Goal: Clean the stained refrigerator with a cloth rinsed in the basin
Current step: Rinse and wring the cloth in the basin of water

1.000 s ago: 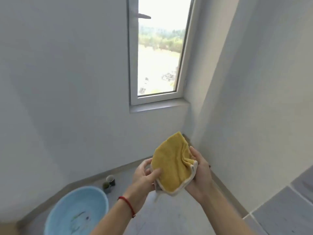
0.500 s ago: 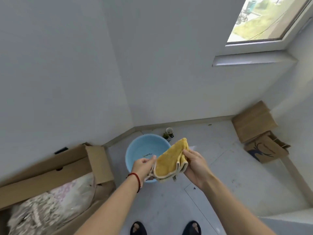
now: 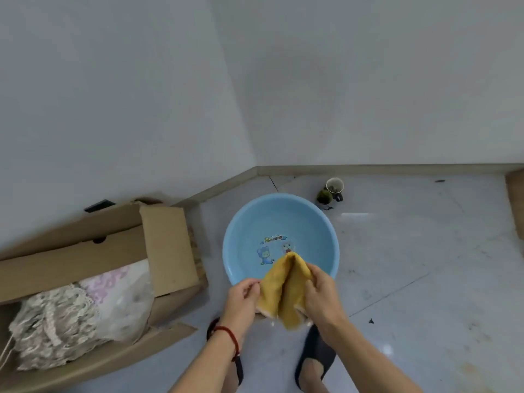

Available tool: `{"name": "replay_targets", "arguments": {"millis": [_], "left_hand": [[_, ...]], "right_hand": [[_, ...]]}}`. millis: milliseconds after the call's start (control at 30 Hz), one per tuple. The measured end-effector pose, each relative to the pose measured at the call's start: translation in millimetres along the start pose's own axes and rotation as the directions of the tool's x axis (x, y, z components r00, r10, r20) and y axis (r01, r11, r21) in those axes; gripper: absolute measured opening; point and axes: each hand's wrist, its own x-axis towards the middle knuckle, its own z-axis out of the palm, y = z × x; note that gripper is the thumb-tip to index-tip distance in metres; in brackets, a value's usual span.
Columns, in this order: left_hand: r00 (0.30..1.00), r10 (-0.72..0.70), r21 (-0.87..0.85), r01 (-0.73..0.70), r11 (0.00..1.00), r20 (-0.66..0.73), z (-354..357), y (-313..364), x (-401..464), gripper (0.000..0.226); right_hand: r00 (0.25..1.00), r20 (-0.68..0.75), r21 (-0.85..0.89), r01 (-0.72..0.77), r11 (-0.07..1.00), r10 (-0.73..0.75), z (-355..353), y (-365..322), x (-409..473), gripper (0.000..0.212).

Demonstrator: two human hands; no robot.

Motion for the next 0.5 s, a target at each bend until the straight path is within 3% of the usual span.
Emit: {"name": "replay_targets", "arguments": {"millis": [100, 200, 267, 300, 367, 400, 433, 500], "left_hand": [[0.997, 0.073, 0.112, -0.069, 0.991, -0.035, 4, -13, 96, 0.027], [0.935, 0.340, 0.348, -0.288, 0.892, -0.097, 10, -31, 179, 0.023], [0.853, 0.521, 0.553, -0.418, 0.721, -0.034, 7, -43, 206, 0.022], [0.822, 0.566, 0.676, -0.452, 0.583, 0.061, 6, -61, 228, 0.022], [0.821, 0.491, 0.833, -0.470, 0.292, 0.291, -3, -95, 260, 0.032], [0.848, 0.409, 0.870, -0.448, 0.207, 0.339, -5, -113, 273, 0.040], [0.871, 0.362, 0.882, -0.423, 0.206, 0.333, -5, -123, 279, 0.044], [0.898, 0.400, 0.840, -0.356, 0.410, 0.186, 6, -128, 286, 0.038]], "right_hand": [[0.993, 0.006, -0.196, 0.116, 0.974, -0.117, 2, 38, 81, 0.054], [0.948, 0.033, -0.355, 0.307, 0.883, -0.316, 15, 77, 154, 0.055], [0.894, 0.088, -0.465, 0.426, 0.776, -0.439, 15, 106, 186, 0.057], [0.865, 0.150, -0.544, 0.477, 0.691, -0.479, 16, 131, 206, 0.060], [0.853, 0.304, -0.711, 0.500, 0.495, -0.425, 13, 171, 229, 0.059], [0.861, 0.324, -0.761, 0.484, 0.432, -0.393, 12, 189, 237, 0.055], [0.869, 0.302, -0.771, 0.464, 0.436, -0.391, 13, 198, 240, 0.051], [0.885, 0.171, -0.718, 0.413, 0.560, -0.434, 23, 204, 251, 0.050]]}}
